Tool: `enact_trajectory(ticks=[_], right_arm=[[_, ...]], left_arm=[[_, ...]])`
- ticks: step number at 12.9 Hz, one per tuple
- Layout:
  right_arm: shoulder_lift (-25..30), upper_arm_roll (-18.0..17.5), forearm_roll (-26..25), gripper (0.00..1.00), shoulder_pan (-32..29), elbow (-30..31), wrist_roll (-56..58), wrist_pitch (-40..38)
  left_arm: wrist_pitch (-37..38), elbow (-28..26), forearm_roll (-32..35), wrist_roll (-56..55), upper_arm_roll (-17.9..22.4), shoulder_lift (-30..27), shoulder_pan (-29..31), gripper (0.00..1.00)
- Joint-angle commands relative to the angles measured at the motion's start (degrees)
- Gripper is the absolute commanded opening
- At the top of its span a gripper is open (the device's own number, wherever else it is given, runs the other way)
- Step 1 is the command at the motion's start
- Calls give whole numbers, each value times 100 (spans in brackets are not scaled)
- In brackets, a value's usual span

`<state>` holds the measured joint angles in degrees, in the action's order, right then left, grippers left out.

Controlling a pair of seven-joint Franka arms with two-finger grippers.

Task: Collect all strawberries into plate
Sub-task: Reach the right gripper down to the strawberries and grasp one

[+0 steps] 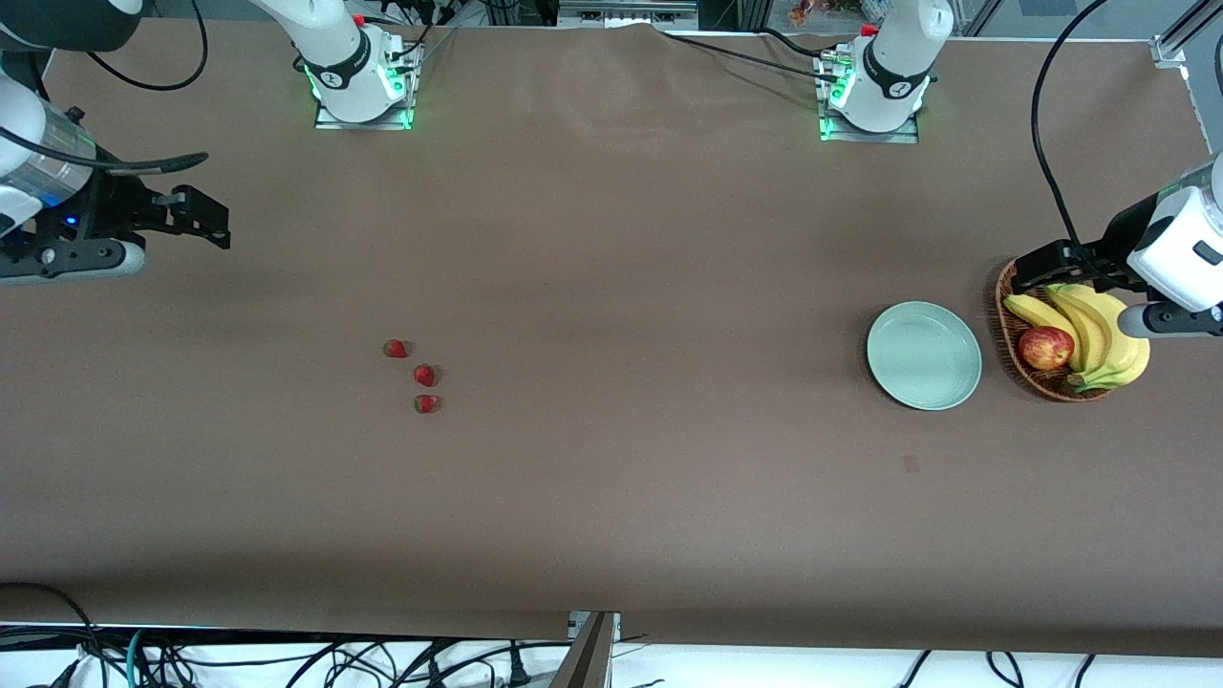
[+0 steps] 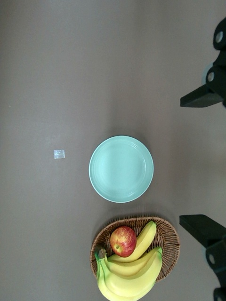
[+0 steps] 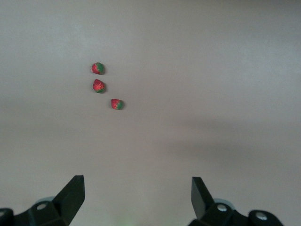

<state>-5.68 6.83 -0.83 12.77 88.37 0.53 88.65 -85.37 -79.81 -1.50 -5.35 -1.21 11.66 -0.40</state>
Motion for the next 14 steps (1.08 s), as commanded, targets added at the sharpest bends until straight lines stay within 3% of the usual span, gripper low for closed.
enact_trajectory(ticks=[1,7,11,14], right_arm=[[-363,-24,13,100,-55,-145,61,143],[-1058,-200,240,100,103,249,264,353],[-1067,-270,268,100,165,1610,264,1722],[-1461,-288,442,99,165,2377,272,3006]], left_arm=[[108,185,-105,7,24,73,14,100],[108,185,-114,16,24,73,14,100],[108,185,-114,16,15,73,32,100],[99,185,-123,25,33,91,67,100]])
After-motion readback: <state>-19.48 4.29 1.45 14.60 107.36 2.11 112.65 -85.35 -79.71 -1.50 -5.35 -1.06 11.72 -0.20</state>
